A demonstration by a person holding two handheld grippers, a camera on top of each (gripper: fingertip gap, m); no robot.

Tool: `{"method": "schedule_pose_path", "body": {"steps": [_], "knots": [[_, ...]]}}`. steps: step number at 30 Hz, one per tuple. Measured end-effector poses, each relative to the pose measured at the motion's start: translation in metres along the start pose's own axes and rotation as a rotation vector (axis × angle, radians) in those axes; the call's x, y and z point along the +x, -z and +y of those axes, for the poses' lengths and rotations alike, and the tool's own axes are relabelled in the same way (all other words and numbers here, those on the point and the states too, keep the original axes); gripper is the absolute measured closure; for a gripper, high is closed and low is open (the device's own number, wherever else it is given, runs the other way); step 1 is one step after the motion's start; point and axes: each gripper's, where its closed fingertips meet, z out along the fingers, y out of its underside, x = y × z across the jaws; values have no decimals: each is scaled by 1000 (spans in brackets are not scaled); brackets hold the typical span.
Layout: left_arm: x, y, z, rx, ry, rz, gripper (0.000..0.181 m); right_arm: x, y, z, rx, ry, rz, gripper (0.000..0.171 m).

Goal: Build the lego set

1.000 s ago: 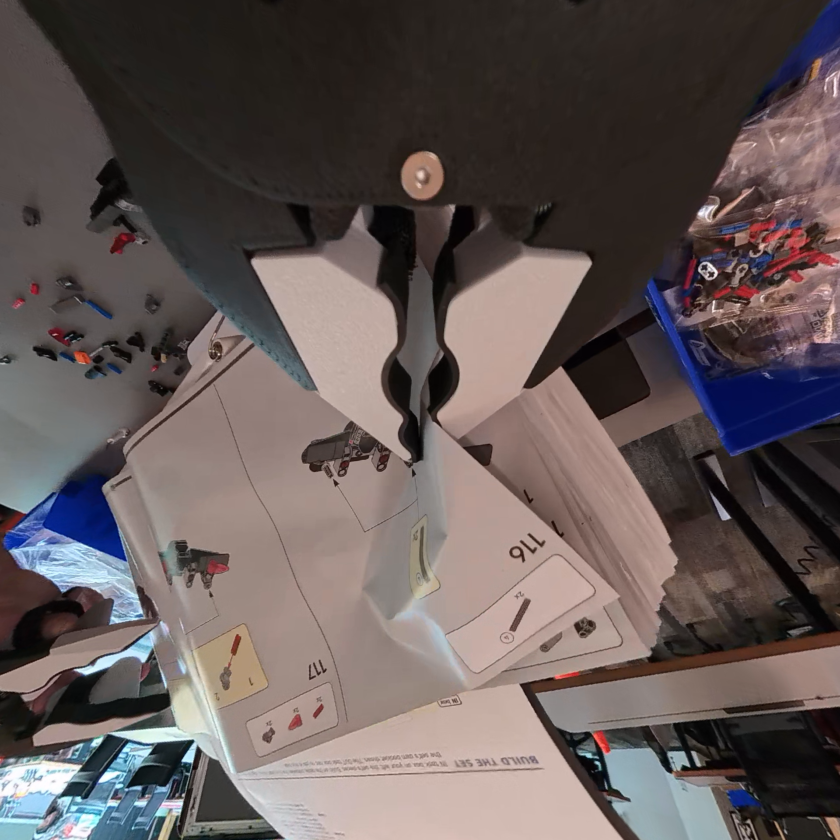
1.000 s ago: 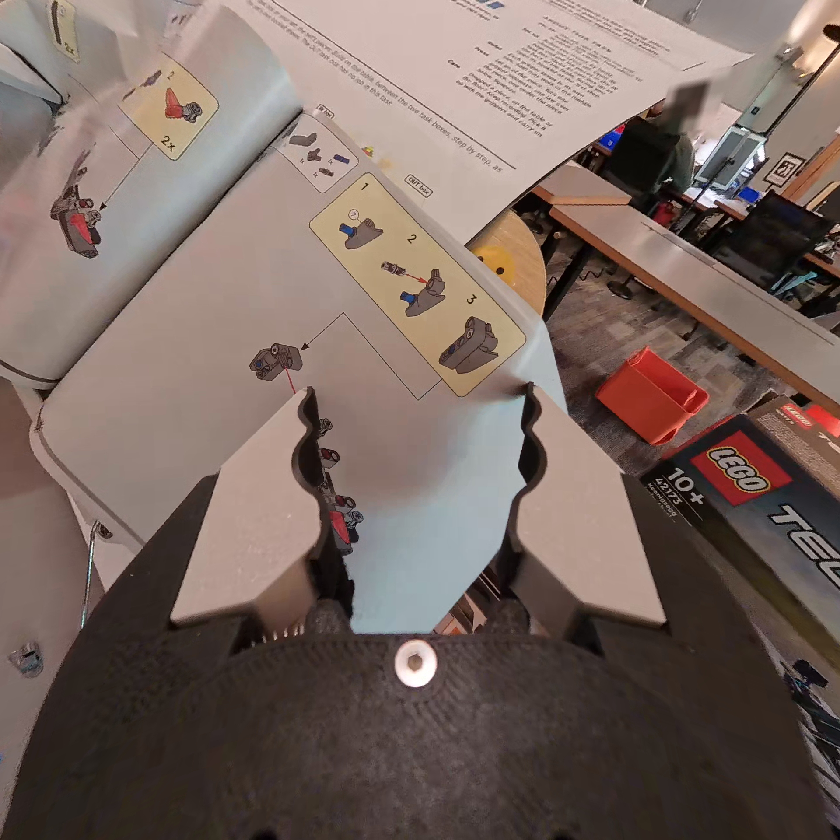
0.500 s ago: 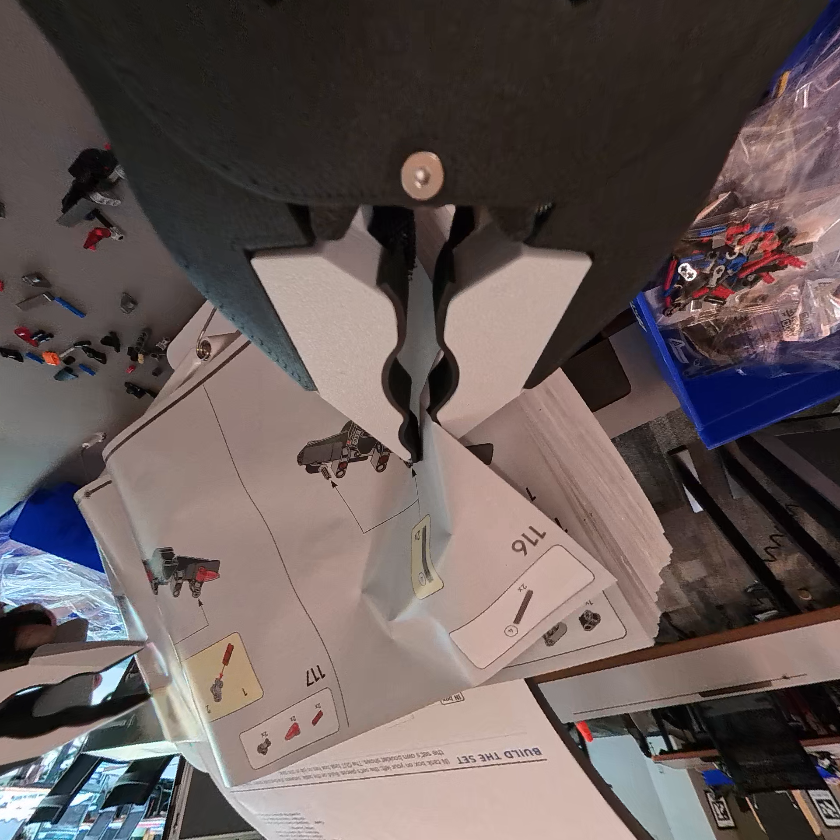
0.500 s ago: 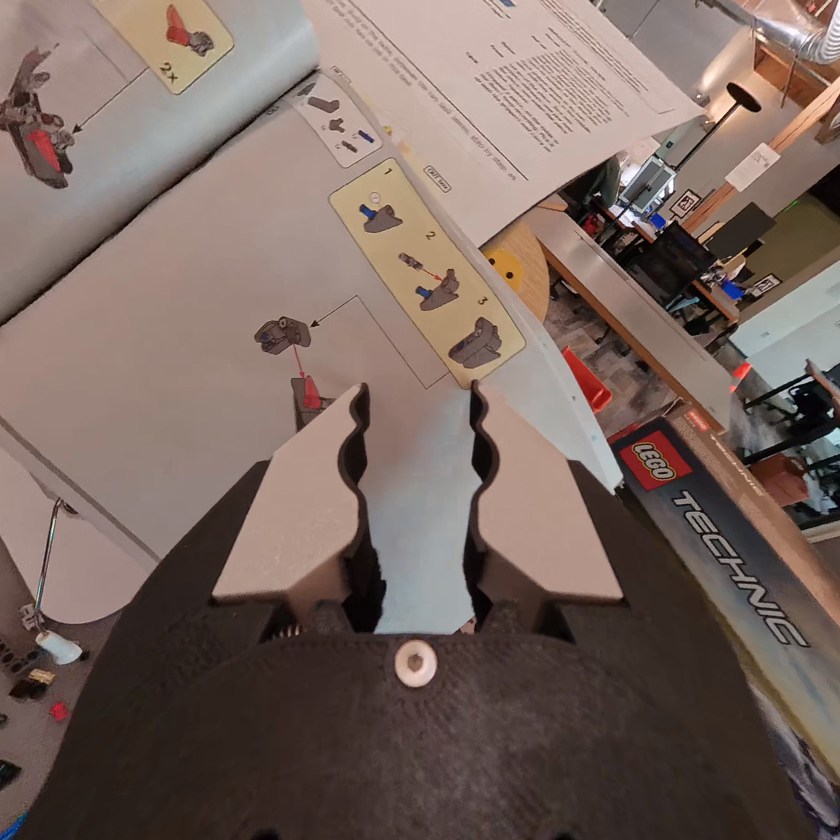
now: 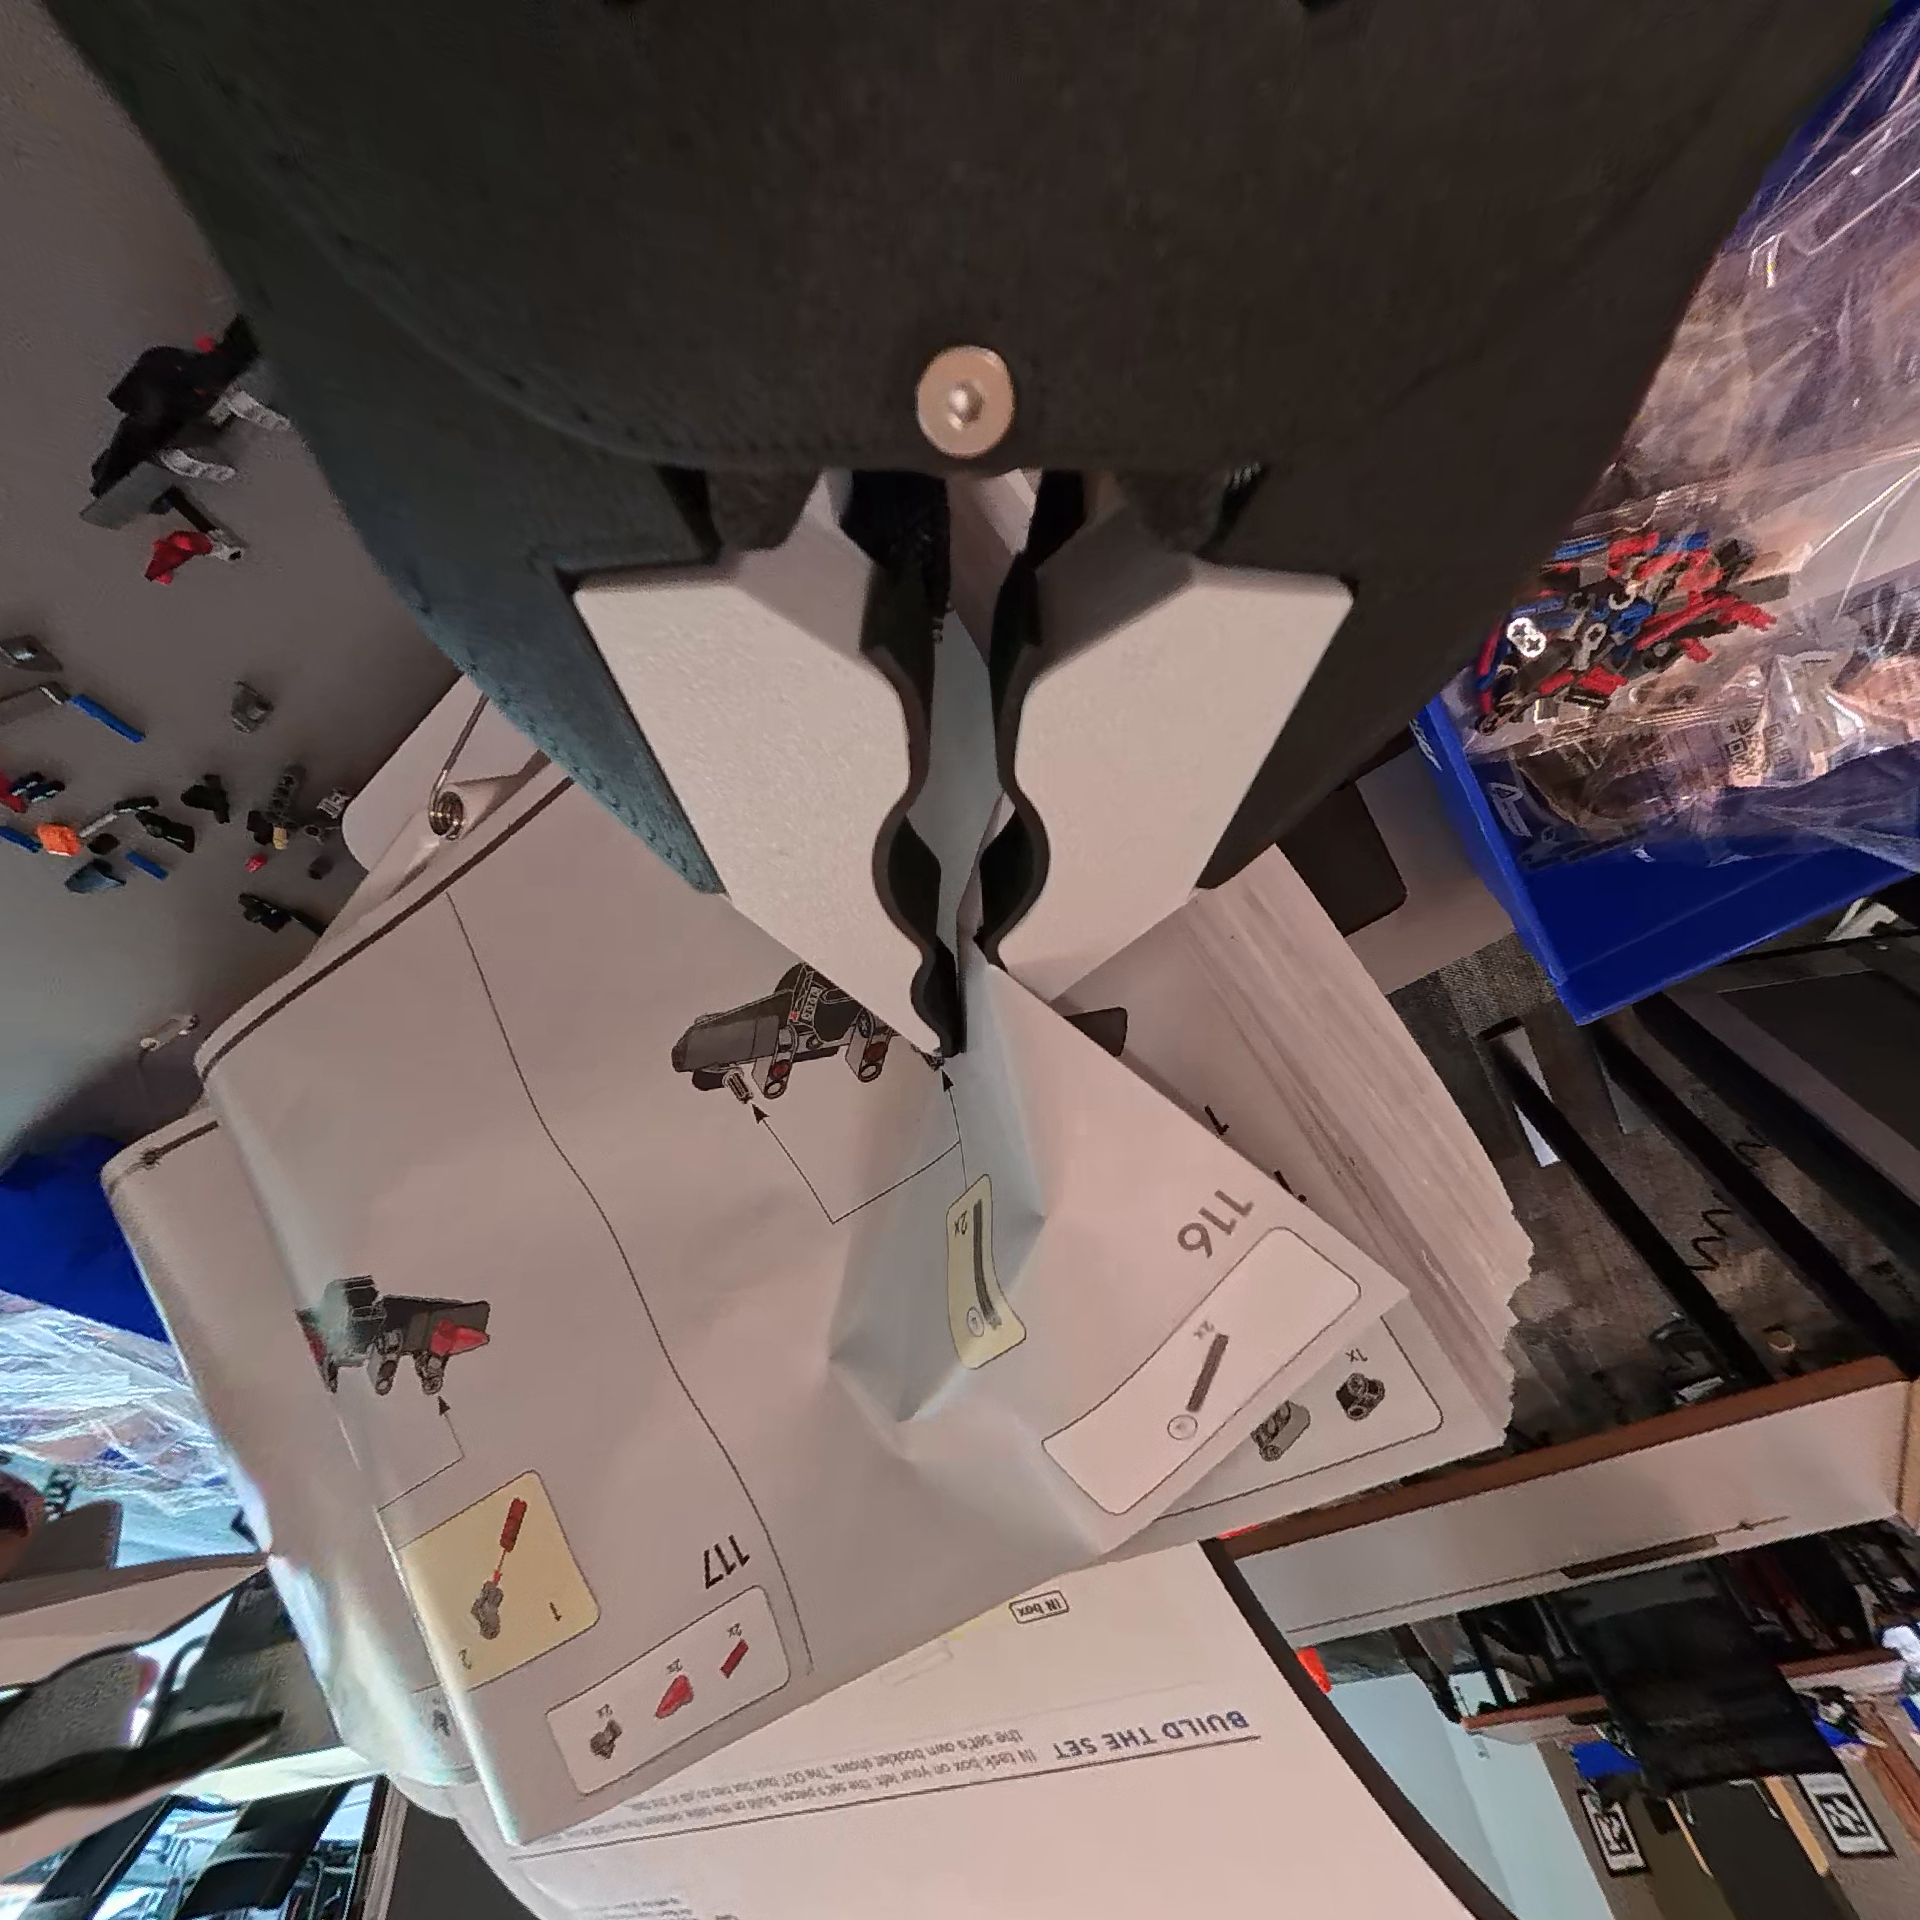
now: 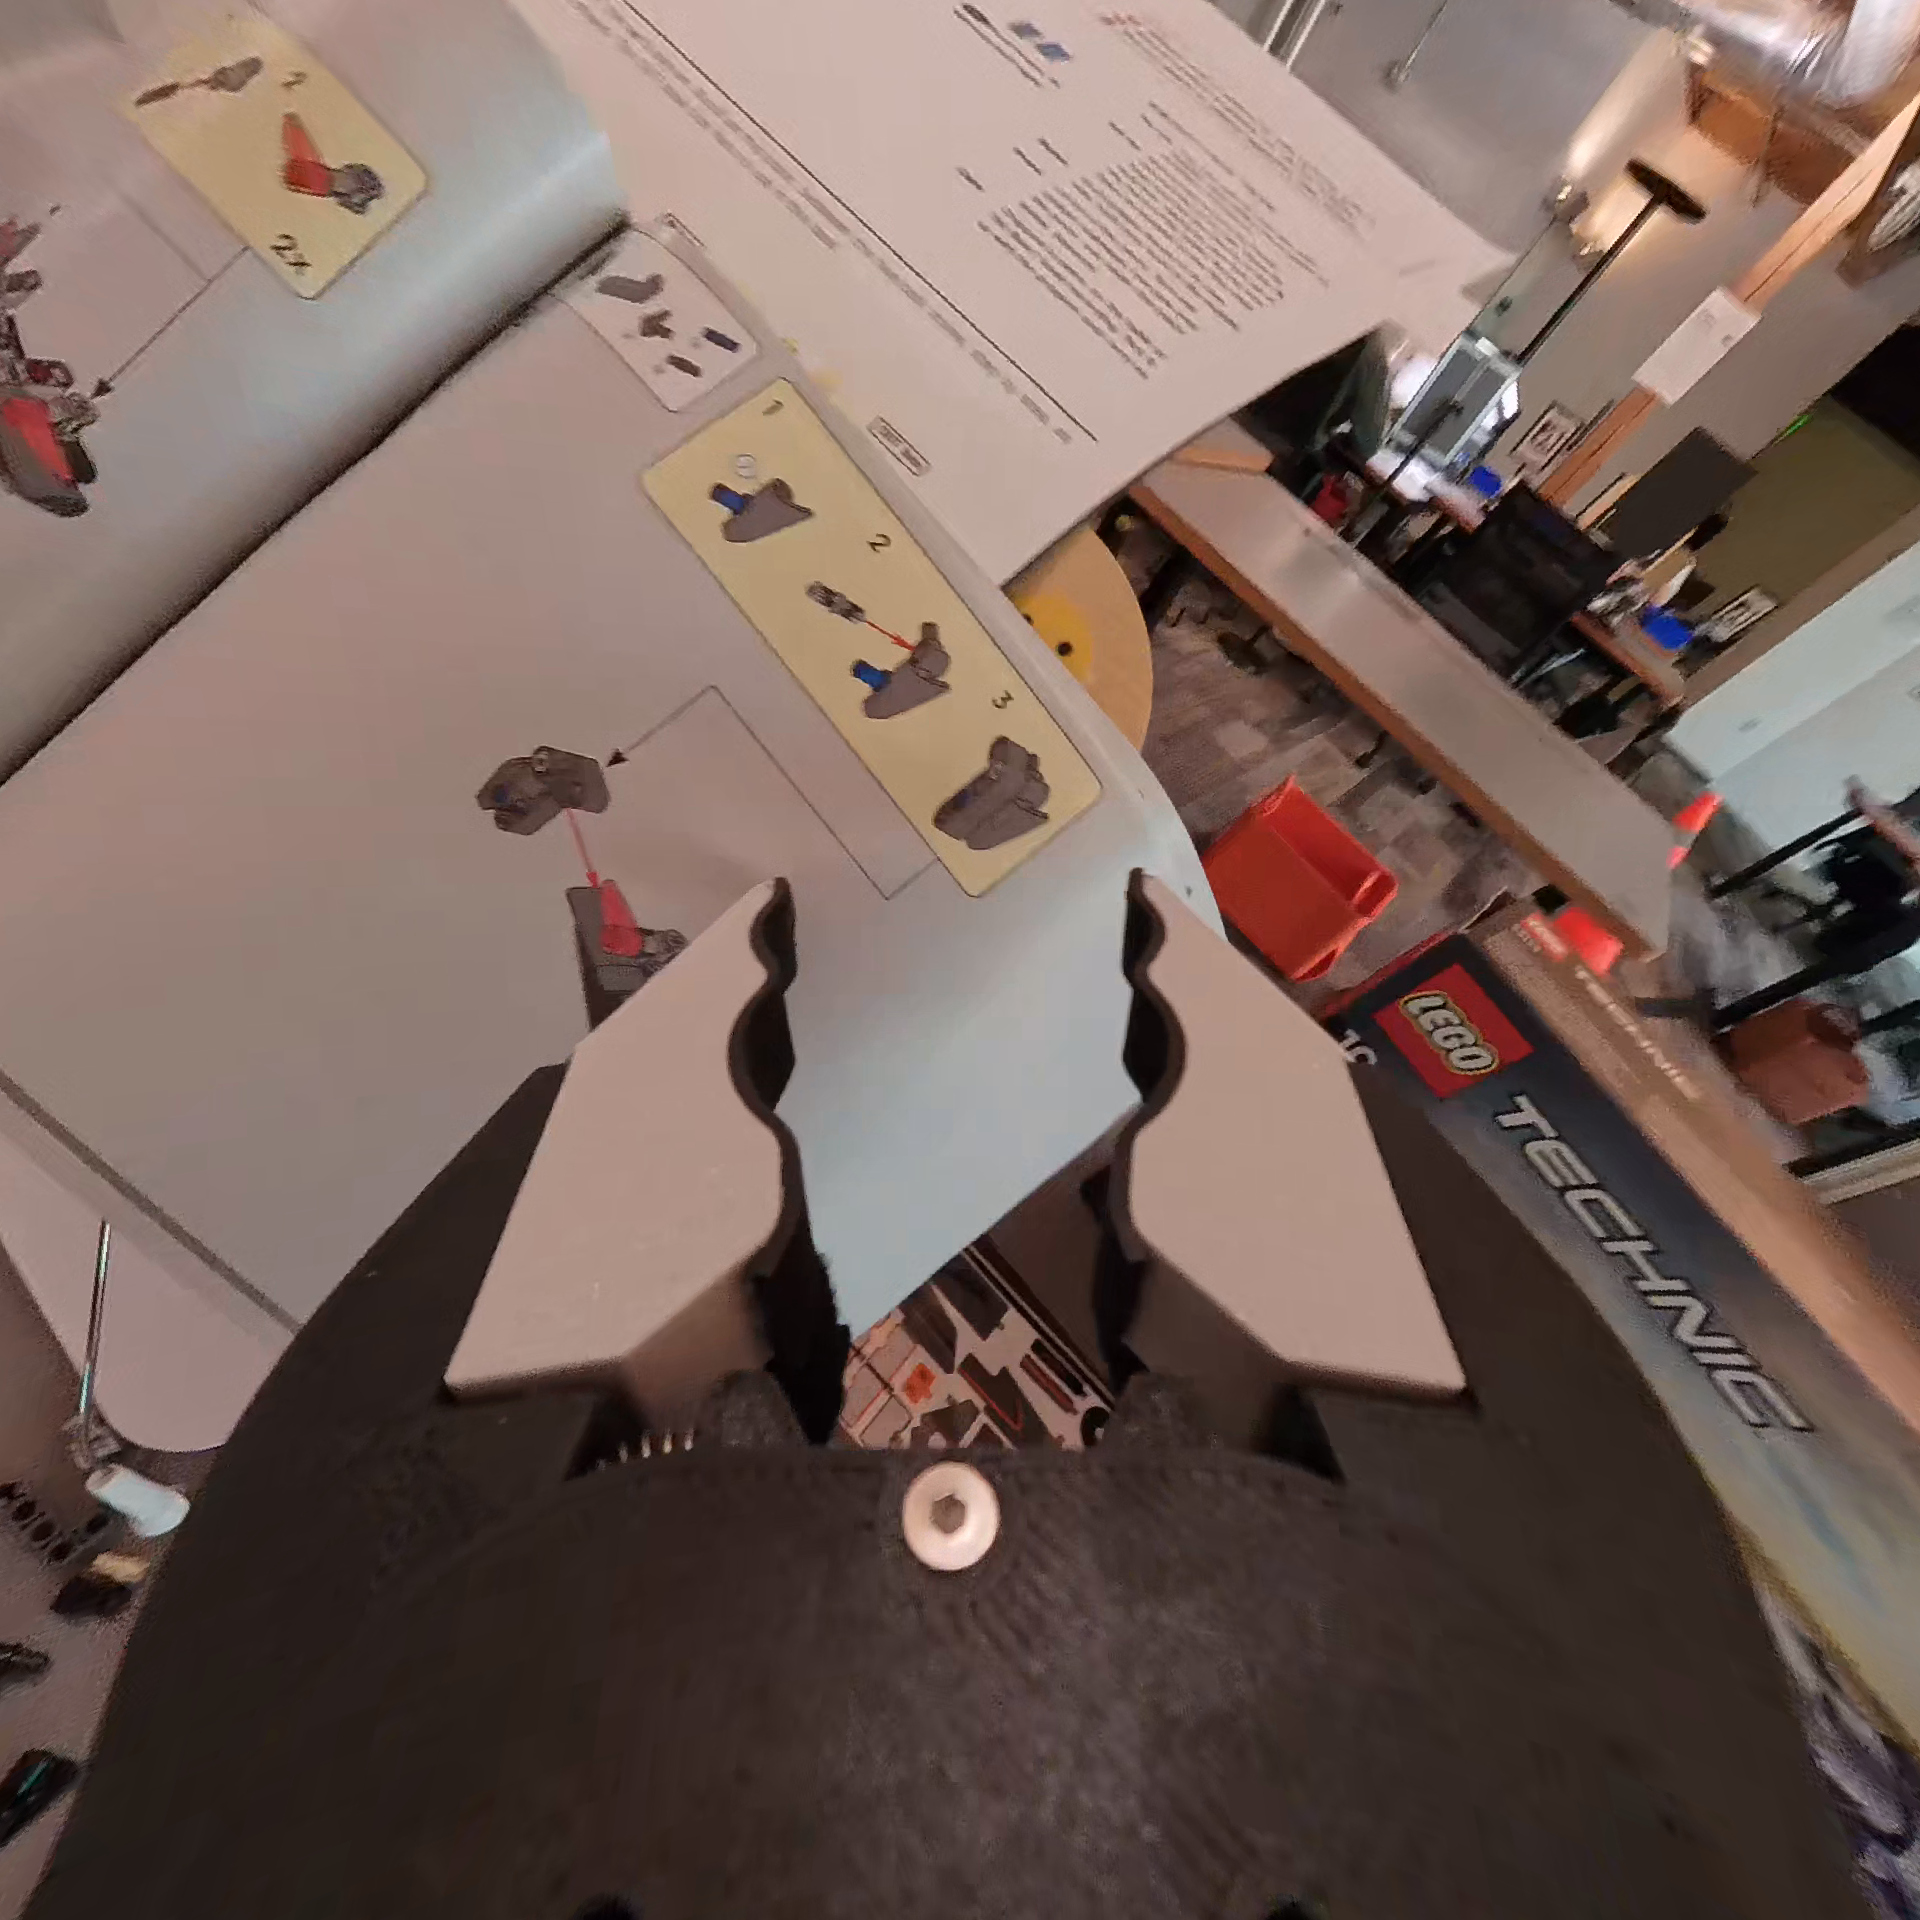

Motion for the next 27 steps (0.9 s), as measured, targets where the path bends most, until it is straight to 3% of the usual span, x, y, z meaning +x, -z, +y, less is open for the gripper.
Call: {"method": "schedule_pose_path", "body": {"steps": [1,6,18,27], "knots": [[0,0,0,1,0,-1,181,3,-2,2,-2,-34,-20,104],[-1,-1,0,2,0,1,181,2,-10,7,0,-116,-153,104],[-1,-1,0,6,5,-1,181,-2,-11,8,-12,-85,-170,114],[-2,-1,0,-1,5,-12,181,-3,-6,6,-3,-18,-133,137]]}}
